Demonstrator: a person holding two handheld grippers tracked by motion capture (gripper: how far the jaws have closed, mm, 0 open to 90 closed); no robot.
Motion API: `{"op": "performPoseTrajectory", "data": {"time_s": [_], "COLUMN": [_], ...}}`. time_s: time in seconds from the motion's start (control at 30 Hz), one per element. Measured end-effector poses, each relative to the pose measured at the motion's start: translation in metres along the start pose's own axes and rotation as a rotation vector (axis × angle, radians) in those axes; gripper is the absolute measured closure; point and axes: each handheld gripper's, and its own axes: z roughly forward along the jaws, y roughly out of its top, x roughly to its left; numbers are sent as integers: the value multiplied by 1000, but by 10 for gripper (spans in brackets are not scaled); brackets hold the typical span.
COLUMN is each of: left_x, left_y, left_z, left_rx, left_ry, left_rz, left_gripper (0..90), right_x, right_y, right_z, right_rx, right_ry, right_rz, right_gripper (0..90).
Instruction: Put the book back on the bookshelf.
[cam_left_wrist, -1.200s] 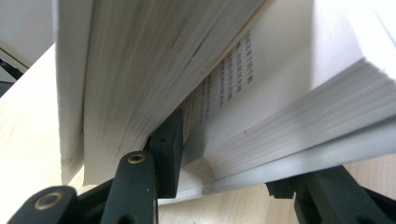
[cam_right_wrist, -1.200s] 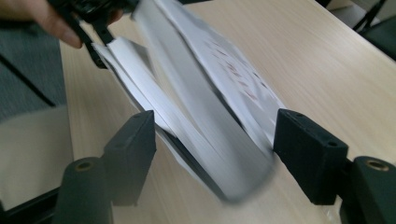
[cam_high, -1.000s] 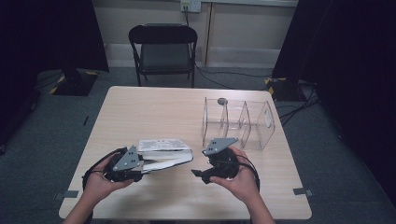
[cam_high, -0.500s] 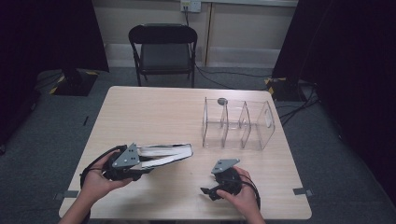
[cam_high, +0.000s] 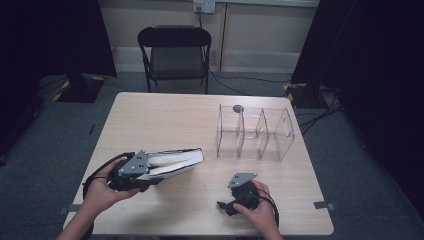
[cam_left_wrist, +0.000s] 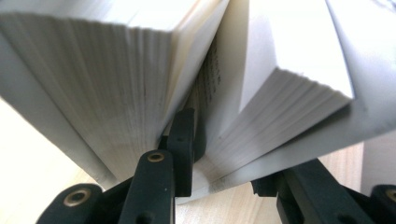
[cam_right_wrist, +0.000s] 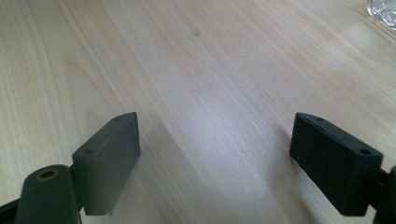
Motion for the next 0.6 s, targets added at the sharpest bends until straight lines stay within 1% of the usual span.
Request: {"op": "performPoseTrajectory", "data": {"time_s": [0.03,0.07,0.17,0.47,0.6], "left_x": [1,1,3,8,10], "left_y": [0,0,0,0,0], "left_z": [-1,-1,-3,-4,-5], "left_rx": [0,-6,-4,-12,-12], "left_ry": [2,2,5,2,-5], "left_rz": [5,-6,-7,-27,-28], "left_gripper": [676,680,695,710,710], "right_x": [0,-1,-1,-2,-2], "right_y": [0,-1,-4,-6,-8], "right_z": [0,0,0,1,2], "right_rx": [-5,-7,-30,-52,-71], "right_ry": [-1,-1,-3,-4,-5], "right_rz": [1,2,5,8,11], "right_gripper": [152,151,144,135,130]}}
